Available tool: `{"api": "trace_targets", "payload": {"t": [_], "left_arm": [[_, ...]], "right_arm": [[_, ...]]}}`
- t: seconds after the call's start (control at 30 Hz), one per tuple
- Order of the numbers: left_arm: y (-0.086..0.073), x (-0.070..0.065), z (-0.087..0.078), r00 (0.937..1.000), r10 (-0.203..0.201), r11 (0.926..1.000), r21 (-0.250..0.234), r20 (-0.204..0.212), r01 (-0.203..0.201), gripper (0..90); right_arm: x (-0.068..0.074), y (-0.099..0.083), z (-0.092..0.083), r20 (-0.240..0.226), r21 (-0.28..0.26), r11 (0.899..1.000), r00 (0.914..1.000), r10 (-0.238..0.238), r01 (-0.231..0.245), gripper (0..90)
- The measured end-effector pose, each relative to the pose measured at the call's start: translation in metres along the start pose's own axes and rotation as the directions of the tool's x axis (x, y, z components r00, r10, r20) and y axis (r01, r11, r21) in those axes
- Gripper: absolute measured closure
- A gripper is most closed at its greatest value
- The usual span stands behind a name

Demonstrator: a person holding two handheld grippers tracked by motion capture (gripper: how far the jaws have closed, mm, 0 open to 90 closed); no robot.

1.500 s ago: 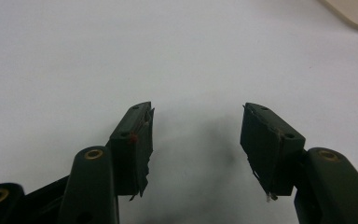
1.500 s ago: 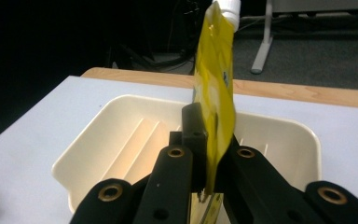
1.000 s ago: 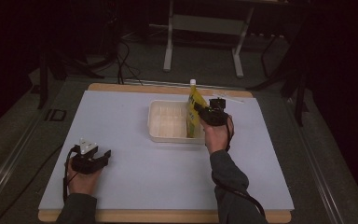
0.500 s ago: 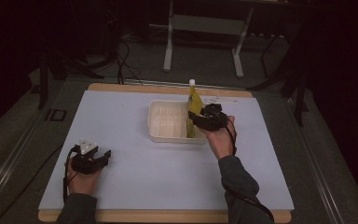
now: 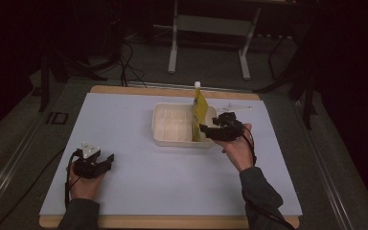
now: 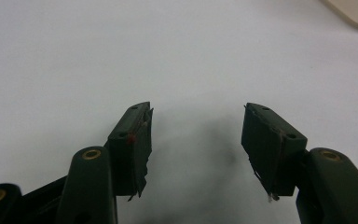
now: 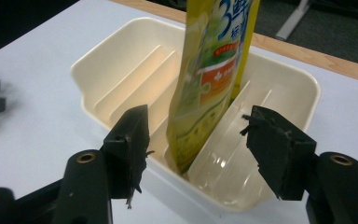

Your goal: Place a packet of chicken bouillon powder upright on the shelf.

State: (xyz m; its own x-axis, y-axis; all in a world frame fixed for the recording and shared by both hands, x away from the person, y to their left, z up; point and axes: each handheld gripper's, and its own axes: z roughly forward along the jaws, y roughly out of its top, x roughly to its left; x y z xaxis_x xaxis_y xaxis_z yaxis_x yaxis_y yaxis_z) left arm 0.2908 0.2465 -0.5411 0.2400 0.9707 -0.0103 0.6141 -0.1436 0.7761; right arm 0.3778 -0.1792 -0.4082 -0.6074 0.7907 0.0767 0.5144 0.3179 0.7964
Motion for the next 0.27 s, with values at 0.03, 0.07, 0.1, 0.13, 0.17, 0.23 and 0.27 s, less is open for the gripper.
{"api": "trace_targets", "payload": {"t": [0.03, 0.07, 0.1, 0.13, 0.17, 0.23, 0.27], "left_arm": [[0.0, 0.0, 0.0, 1.0, -0.002, 1.0, -0.001, 0.0, 0.002, 42.0], [0.0, 0.0, 0.0, 1.0, -0.006, 1.0, -0.004, -0.002, 0.006, 42.0], [0.0, 0.0, 0.0, 1.0, -0.008, 1.0, -0.004, -0.003, 0.008, 41.9], [0.0, 0.0, 0.0, 1.0, -0.009, 1.0, -0.004, -0.004, 0.009, 41.7], [0.0, 0.0, 0.0, 0.9999, -0.01, 0.9999, -0.005, -0.006, 0.01, 41.6], [0.0, 0.0, -0.001, 0.9999, -0.013, 0.9999, -0.006, -0.01, 0.013, 41.1], [0.0, 0.0, -0.001, 0.9999, -0.013, 0.9999, -0.006, -0.01, 0.013, 40.5]], "right_arm": [[0.0, -0.002, -0.003, -0.006, -0.002, 1.0, 1.0, -0.001, 0.001, 38.9], [0.001, -0.004, -0.006, -0.009, -0.001, 1.0, 0.9999, -0.008, 0.008, 38.9], [0.001, -0.007, -0.009, -0.011, 0.0, 1.0, 0.9998, -0.014, 0.014, 38.9], [0.001, -0.01, -0.013, -0.014, 0.001, 1.0, 0.9997, -0.021, 0.021, 38.9], [0.001, -0.014, -0.016, -0.014, 0.005, 1.0, 0.9995, -0.028, 0.028, 38.8], [-0.001, -0.024, -0.024, -0.01, 0.009, 0.999, 0.9992, -0.038, 0.038, 37.7], [-0.001, -0.024, -0.024, -0.01, 0.009, 0.999, 0.9992, -0.038, 0.038, 37.7]]}}
